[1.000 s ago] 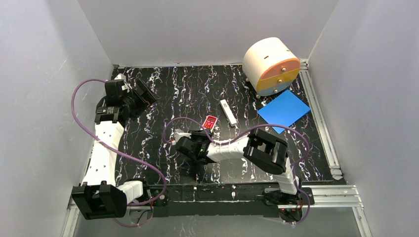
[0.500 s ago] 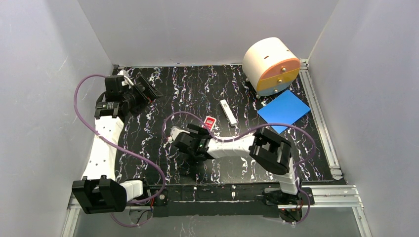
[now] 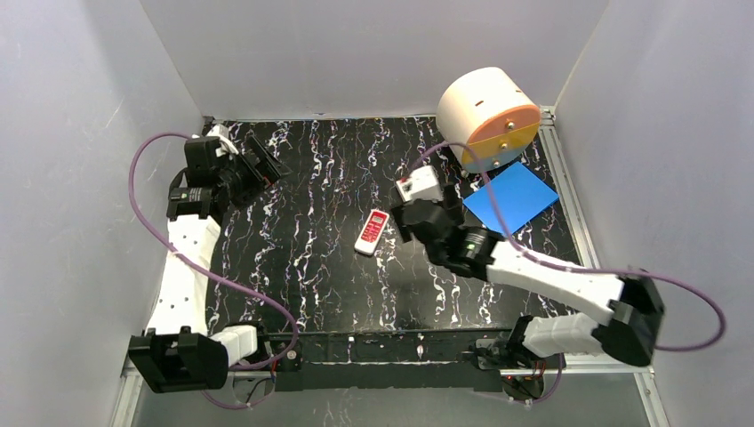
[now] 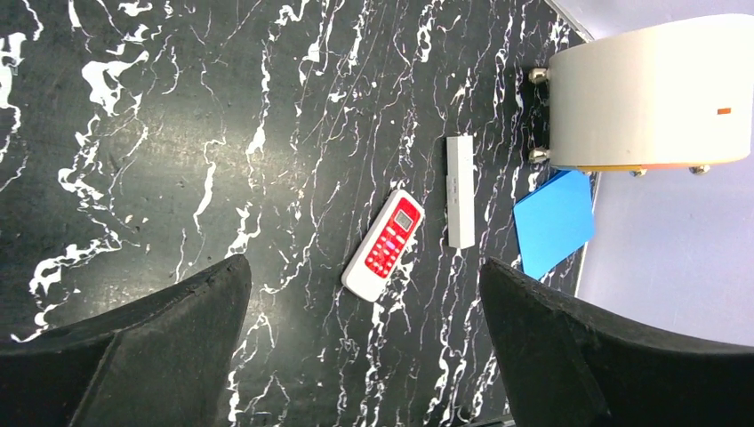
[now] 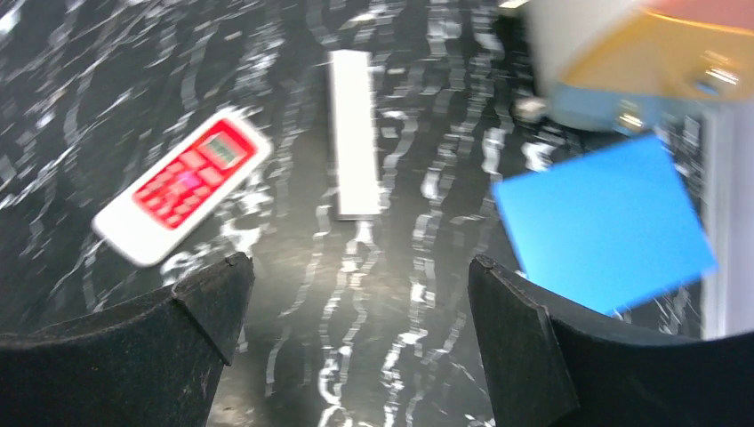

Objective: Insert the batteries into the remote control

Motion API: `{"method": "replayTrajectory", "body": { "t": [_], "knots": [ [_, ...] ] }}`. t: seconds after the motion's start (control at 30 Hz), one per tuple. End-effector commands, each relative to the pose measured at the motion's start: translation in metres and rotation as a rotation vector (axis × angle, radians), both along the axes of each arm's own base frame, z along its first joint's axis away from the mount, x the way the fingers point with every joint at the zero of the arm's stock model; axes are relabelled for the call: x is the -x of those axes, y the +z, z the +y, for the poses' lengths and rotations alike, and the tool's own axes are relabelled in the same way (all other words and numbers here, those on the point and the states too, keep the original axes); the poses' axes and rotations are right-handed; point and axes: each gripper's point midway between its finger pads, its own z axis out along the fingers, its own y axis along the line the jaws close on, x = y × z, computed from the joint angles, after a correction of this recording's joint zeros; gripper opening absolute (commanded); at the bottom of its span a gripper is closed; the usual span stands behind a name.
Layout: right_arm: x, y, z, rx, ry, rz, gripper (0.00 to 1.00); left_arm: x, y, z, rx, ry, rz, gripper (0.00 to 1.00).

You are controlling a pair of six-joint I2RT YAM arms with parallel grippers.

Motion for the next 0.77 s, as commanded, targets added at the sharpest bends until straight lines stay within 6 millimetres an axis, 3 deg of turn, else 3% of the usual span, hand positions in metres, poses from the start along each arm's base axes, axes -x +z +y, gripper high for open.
{"method": "replayTrajectory", "body": {
  "t": [0.0, 0.17, 0.3, 0.53, 0.73],
  "knots": [
    [-0.006, 0.045, -0.088, -0.093, -0.354, -0.182, 0.98, 0.017, 0.005, 0.004, -0.075, -0.034, -0.069, 0.98],
    [0.015, 0.093, -0.158, -0.172, -0.549, -0.296, 0.99, 0.035, -0.005, 0.005, -0.146, -0.096, -0.097, 0.98],
    [0.035, 0.118, -0.204, -0.259, -0.695, -0.345, 0.99, 0.044, -0.014, 0.010, -0.193, -0.102, -0.092, 0.98],
    [0.050, 0.143, -0.237, -0.273, -0.748, -0.391, 0.99, 0.041, -0.011, 0.018, -0.236, -0.072, -0.120, 0.98],
    [0.049, 0.142, -0.236, -0.290, -0.746, -0.402, 0.99, 0.038, -0.007, 0.022, -0.246, -0.053, -0.124, 0.99]
  ]
}}
